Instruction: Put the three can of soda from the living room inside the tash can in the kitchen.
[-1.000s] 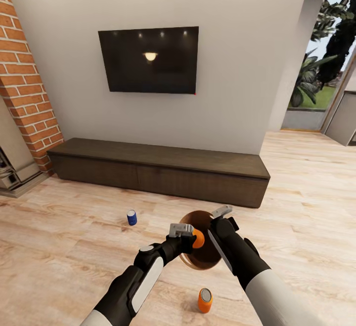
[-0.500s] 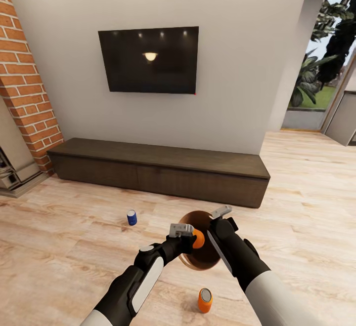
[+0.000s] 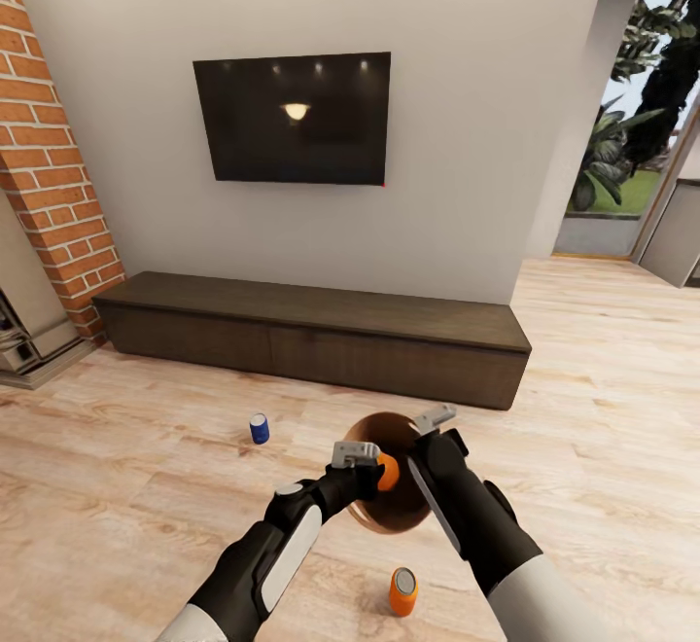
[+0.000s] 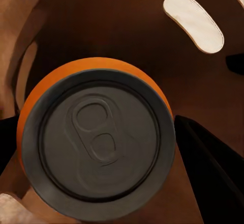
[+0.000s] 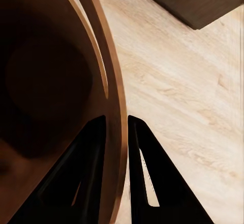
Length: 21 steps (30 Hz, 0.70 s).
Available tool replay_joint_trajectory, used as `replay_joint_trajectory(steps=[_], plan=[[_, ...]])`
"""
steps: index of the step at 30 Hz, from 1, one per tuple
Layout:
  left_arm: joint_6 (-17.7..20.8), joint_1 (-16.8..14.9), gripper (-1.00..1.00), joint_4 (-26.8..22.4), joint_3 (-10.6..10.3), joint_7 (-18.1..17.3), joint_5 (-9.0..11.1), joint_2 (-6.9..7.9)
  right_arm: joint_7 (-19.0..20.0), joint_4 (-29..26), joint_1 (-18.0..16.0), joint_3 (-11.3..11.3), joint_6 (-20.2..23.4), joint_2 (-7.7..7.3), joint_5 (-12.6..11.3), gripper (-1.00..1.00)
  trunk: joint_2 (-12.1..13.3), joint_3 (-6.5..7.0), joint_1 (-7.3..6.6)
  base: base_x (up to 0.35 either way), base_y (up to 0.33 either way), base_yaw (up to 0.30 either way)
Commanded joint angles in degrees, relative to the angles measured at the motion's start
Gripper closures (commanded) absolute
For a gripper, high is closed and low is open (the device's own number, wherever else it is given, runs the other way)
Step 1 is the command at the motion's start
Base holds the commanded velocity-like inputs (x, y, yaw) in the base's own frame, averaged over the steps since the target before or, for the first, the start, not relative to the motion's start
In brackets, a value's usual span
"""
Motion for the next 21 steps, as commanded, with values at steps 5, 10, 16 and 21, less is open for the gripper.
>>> replay_joint_trajectory(steps=[5, 10, 16, 21], plan=[[-0.2, -0.2, 1.00, 0.2, 0.0, 0.0, 0.0, -0.01, 0.1, -1.0, 0.4, 0.0, 0.1, -0.01, 0.5, 1.00, 0.0, 0.01, 0.00, 0.000, 0.000, 0.000], [-0.2, -0.3, 1.00, 0.2, 0.0, 0.0, -0.1, -0.01, 0.1, -1.3, 0.5, 0.0, 0.1, -0.01, 0.5, 1.00, 0.0, 0.01, 0.00, 0.000, 0.000, 0.000], [-0.2, -0.3, -1.00, 0.2, 0.0, 0.0, -0.1, -0.01, 0.1, -1.4, 0.5, 0.1, 0.1, -0.01, 0.5, 1.00, 0.0, 0.01, 0.00, 0.000, 0.000, 0.000], [-0.2, -0.3, -1.00, 0.2, 0.0, 0.0, -0.1, -0.01, 0.1, -1.3, 0.5, 0.0, 0.1, -0.04, 0.5, 1.00, 0.0, 0.01, 0.00, 0.000, 0.000, 0.000]])
